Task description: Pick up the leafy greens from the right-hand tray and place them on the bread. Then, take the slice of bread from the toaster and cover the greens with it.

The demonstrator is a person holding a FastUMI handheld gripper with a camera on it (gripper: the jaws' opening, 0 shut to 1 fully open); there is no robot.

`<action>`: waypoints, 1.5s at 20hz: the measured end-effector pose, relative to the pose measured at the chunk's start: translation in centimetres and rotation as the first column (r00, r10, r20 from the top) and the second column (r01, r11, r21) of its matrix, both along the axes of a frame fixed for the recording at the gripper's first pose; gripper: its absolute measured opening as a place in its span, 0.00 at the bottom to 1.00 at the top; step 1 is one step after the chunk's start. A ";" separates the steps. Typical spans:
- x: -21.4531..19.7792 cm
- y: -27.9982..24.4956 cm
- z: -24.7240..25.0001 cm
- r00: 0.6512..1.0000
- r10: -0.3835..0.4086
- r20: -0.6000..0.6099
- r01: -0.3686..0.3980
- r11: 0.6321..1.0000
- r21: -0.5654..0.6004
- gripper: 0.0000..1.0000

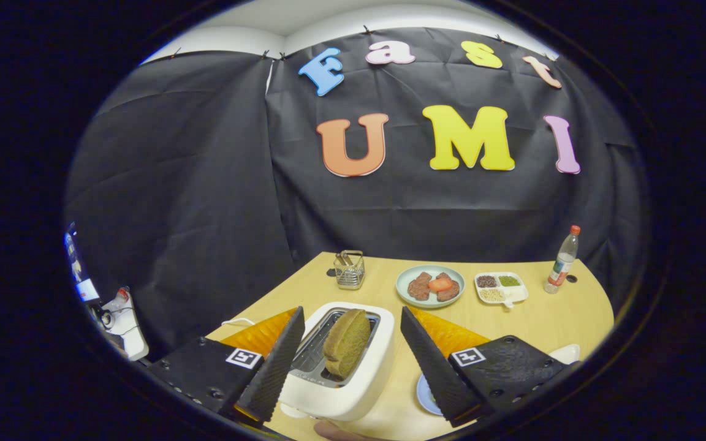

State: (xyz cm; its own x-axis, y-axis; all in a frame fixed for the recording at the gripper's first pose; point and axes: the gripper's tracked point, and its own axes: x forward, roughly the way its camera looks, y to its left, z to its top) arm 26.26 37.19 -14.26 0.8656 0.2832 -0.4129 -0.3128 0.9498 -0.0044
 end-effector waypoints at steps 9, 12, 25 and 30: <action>3.7 0.4 -5.6 0.978 -0.177 -0.114 0.158 0.975 -0.157 0.84; 3.9 0.9 -6.3 0.968 -0.201 -0.150 0.175 0.969 -0.171 0.63; 1.2 1.9 2.7 0.965 -0.244 -0.092 0.228 0.961 -0.155 0.10; -0.6 -0.7 9.3 0.965 -0.263 -0.011 0.261 0.961 -0.091 0.10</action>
